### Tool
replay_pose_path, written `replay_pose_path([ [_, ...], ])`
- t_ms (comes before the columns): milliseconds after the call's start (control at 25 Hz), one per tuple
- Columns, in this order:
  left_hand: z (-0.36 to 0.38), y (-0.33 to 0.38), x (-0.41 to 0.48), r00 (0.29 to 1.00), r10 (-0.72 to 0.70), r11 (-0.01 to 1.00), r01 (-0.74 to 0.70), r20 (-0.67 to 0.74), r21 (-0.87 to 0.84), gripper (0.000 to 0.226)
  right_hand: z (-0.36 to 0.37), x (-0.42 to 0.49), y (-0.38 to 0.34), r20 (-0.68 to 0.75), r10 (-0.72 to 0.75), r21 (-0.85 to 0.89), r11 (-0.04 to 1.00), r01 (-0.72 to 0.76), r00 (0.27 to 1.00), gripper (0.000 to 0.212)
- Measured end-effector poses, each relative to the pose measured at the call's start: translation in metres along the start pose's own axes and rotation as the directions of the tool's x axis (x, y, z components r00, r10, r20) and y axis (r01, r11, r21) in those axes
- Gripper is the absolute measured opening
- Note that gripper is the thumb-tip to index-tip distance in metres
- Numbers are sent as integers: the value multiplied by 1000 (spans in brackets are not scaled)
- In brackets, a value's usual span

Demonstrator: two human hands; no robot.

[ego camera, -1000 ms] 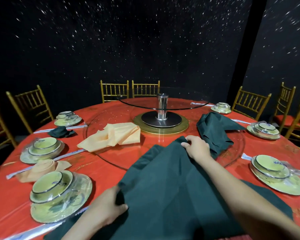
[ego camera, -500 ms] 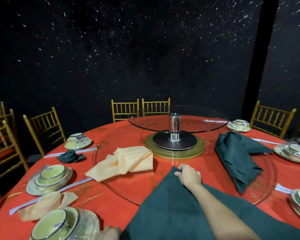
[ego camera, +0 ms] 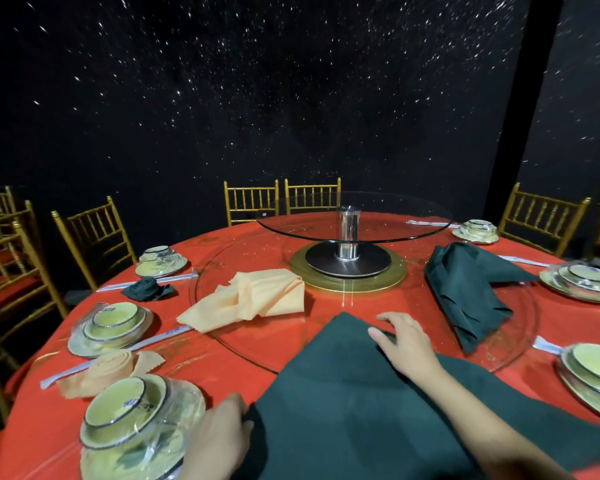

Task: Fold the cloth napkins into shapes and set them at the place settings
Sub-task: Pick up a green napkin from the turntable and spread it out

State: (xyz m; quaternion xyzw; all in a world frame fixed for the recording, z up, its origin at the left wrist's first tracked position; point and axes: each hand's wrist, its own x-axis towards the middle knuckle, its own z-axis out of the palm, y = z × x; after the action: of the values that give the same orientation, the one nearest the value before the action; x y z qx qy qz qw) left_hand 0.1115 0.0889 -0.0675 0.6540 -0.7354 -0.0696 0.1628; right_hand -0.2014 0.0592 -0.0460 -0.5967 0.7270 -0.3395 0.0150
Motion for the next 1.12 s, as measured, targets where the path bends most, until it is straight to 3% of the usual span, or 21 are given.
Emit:
replay_pose_path([
  [80,-6,1,-10,994,95,986,-87,-54,140,30,-30,-43,19,-39,-169,14,985,169,985,40],
  [120,-4,4,-17,974,206,975,-195,-98,111,36,-43,-67,31,-40,-271,-13,963,270,962,43],
  [160,0,7,-26,924,351,936,-345,-152,67,36,-55,-88,42,-16,-353,-55,935,352,936,43],
  [240,7,17,-49,787,611,792,-608,-91,58,27,-76,-124,62,67,-450,-155,877,454,891,40],
  [320,12,19,-69,720,693,714,-689,12,124,33,-94,-148,78,138,-547,-283,777,562,826,36],
  [480,21,12,-81,674,739,638,-704,10,312,39,-109,-159,113,165,-689,-519,547,657,705,40],
  [760,18,26,-104,677,730,610,-708,94,357,24,-120,-165,139,224,-573,-673,494,551,788,29],
  [880,30,42,-134,637,770,598,-737,29,314,24,-146,-191,152,175,-551,-667,543,510,816,31],
  [1000,37,60,-162,614,789,598,-753,-36,273,19,-167,-226,164,130,-514,-634,614,470,848,53],
  [1120,35,60,-179,639,761,648,-740,-112,178,18,-173,-255,165,155,-301,-525,782,337,941,62],
])
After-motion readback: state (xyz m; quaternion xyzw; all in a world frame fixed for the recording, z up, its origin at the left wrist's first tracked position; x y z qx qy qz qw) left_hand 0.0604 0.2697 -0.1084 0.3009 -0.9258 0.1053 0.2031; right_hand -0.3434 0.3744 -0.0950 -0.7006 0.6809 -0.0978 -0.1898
